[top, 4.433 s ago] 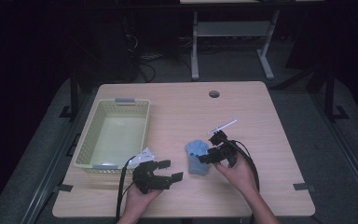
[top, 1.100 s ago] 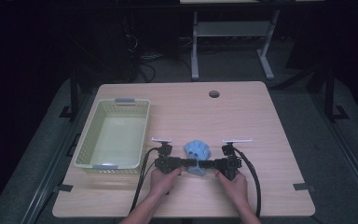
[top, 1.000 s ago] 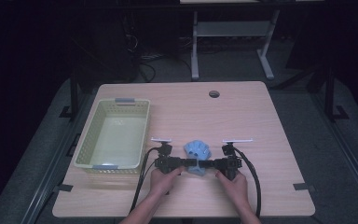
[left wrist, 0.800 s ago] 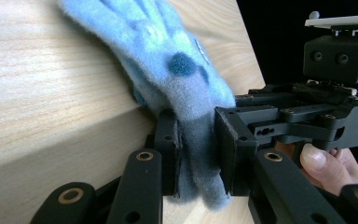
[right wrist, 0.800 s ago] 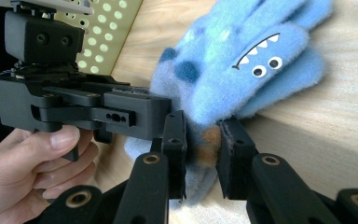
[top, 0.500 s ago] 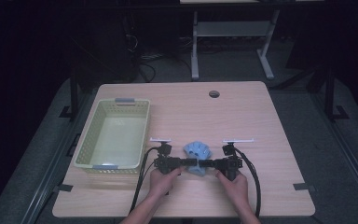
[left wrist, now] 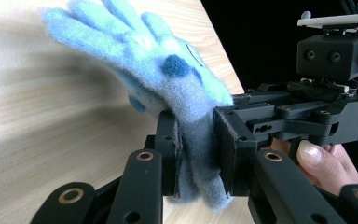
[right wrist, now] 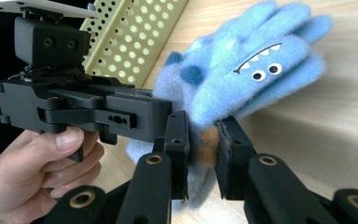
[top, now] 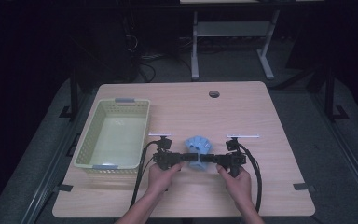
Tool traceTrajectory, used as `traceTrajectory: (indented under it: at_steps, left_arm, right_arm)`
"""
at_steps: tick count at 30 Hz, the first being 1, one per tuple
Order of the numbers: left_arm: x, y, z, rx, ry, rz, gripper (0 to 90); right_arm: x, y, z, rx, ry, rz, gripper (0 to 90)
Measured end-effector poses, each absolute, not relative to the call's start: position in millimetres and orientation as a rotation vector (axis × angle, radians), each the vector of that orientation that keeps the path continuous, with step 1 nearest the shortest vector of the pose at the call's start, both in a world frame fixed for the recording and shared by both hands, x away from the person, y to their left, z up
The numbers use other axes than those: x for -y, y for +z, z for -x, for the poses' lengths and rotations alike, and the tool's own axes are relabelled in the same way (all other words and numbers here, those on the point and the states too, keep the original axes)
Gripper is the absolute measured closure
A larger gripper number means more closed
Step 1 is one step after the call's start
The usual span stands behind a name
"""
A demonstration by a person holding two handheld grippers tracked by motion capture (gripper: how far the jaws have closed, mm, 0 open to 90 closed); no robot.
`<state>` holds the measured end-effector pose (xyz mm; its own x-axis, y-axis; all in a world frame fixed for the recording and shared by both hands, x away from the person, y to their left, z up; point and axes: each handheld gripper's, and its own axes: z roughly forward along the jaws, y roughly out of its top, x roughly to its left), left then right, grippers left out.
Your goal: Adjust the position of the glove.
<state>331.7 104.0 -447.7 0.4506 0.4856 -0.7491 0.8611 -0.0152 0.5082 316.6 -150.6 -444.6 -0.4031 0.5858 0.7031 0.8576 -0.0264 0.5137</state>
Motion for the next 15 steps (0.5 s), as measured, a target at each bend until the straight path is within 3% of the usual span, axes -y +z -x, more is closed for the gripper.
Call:
traceTrajectory:
  at_steps: [15]
  left_arm:
    - [-119, -423, -332, -1.151, -0.421, -1.647, 71.5]
  right_arm:
    - [139, -418, -321, 2.002, -1.423, 1.481, 76.5]
